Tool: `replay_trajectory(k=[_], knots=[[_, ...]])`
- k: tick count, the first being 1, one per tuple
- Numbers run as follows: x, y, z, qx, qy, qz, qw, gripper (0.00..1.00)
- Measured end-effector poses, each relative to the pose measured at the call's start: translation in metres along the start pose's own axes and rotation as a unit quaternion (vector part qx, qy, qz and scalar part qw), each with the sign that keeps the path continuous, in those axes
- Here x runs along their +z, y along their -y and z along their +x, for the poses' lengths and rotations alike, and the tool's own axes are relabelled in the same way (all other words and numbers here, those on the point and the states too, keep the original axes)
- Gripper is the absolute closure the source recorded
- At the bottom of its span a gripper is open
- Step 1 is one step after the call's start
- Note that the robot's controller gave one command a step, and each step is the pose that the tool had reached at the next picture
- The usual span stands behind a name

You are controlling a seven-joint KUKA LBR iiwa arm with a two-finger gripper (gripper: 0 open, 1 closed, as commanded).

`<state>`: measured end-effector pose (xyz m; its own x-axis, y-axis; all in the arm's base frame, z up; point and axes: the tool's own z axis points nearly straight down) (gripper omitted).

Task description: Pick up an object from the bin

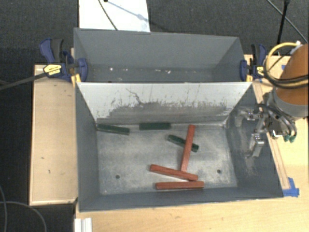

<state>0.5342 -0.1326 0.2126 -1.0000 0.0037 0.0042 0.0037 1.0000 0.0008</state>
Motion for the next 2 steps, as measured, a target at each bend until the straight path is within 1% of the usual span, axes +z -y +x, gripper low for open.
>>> replay_trajectory(k=[1,2], knots=[[0.145,-0.087,0.014,-0.127,0.0018,-0.001,0.9919,0.0],[0.109,-0.155,-0.043,-0.132,0.0078,-0.001,0.9912,0.0]])
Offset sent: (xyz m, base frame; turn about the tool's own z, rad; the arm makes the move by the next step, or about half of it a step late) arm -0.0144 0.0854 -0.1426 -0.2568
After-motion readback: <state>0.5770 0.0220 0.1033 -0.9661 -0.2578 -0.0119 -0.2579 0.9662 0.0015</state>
